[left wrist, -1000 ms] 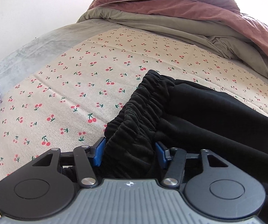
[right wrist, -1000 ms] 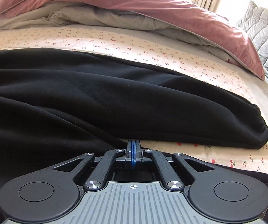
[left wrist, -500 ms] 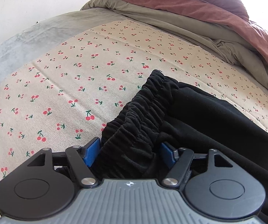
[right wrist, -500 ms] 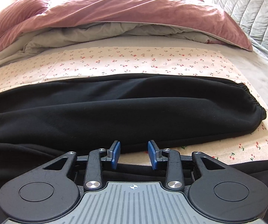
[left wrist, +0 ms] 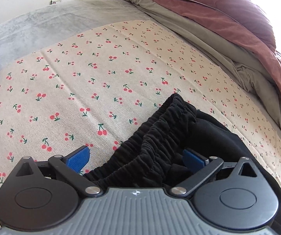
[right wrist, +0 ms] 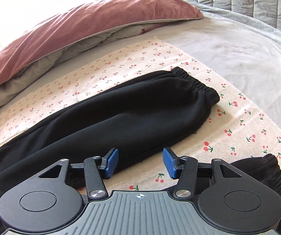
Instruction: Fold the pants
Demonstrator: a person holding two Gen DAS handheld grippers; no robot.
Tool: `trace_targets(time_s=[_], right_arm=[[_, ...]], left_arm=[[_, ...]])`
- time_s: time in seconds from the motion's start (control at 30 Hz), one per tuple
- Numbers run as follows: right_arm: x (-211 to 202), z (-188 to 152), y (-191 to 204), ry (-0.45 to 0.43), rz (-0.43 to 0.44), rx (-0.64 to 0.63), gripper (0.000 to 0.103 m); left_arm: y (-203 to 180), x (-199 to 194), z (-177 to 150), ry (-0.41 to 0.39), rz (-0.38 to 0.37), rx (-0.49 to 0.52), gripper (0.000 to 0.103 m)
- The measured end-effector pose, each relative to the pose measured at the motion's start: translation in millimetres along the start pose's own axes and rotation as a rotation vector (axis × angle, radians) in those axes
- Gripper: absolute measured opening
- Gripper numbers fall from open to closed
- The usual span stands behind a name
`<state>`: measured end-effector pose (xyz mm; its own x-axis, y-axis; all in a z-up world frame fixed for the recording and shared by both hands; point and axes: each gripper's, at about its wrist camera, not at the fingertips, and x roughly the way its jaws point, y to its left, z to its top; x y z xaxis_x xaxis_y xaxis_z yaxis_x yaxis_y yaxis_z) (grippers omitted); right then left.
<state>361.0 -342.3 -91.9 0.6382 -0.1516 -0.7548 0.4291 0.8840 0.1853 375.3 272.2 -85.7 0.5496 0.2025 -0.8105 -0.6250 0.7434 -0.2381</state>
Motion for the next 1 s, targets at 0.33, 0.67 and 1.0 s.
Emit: trace_targets(time_s=[0.33, 0.67, 1.0], right_arm=[[11.0, 5.7, 0.8, -0.001, -0.007, -0.052, 0.058], [13.1, 33.8, -15.0, -0.05, -0.018, -0.001, 0.058], [58.5, 116.2, -45.2, -0.109, -0.063, 0.025, 0.062]], left_arm=[[-39.8, -7.6, 9.3, -0.143, -0.038, 0.321, 0.096], [-133.6, 47.9, 4.3, -0.001, -0.292, 0.816, 0.096], [-155.6, 91.4, 0.4, 0.097, -0.326, 0.98, 0.092]])
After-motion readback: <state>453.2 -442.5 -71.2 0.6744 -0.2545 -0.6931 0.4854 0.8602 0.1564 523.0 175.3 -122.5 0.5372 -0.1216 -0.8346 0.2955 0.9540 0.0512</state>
